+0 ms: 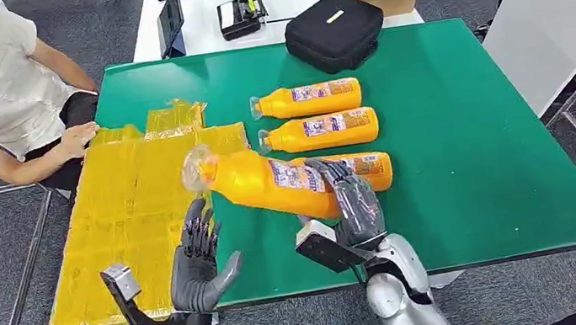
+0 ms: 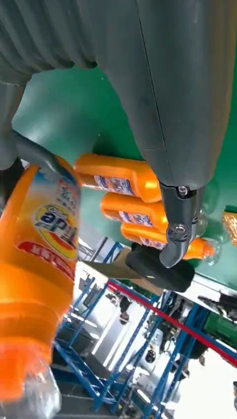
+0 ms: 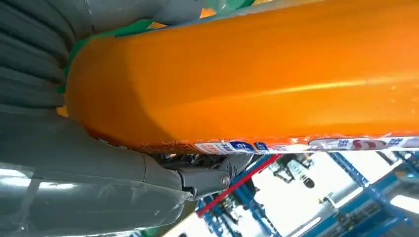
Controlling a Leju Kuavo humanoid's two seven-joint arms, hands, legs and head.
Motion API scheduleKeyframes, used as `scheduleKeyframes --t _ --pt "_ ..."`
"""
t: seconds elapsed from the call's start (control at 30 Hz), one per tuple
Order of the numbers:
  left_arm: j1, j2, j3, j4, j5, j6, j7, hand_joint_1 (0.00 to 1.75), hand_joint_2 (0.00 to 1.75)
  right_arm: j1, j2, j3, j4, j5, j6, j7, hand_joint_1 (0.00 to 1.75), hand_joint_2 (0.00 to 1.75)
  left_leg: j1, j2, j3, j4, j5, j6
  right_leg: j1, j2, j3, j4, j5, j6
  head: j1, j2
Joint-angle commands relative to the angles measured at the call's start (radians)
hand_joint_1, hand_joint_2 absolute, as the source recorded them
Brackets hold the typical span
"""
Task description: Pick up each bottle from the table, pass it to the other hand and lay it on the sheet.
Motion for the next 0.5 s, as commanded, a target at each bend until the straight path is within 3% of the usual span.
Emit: scheduleKeyframes --t 0.03,0.5 --pt "-0.067 -0.041 -0.028 0.094 -0.048 0.098 -0.034 0.0 1.75 -0.005 -0.017 0.096 0.088 -0.032 0.006 -0.021 1.75 1.75 0.0 0.001 0.002 0.0 -0.001 0.0 0.001 -0.001 0.002 -0.001 0.0 -0.002 0.0 0.0" --pt "-0.079 -0.041 -0.042 0.092 -0.053 0.126 -0.046 0.0 1.75 -0.007 -0.019 0.097 0.104 -0.056 0.014 -0.026 1.75 1.75 0.0 0.0 0.002 0.0 -0.001 0.001 0.001 -0.002 0.002 -0.001 -0.001 -0.003 0.0 0.0"
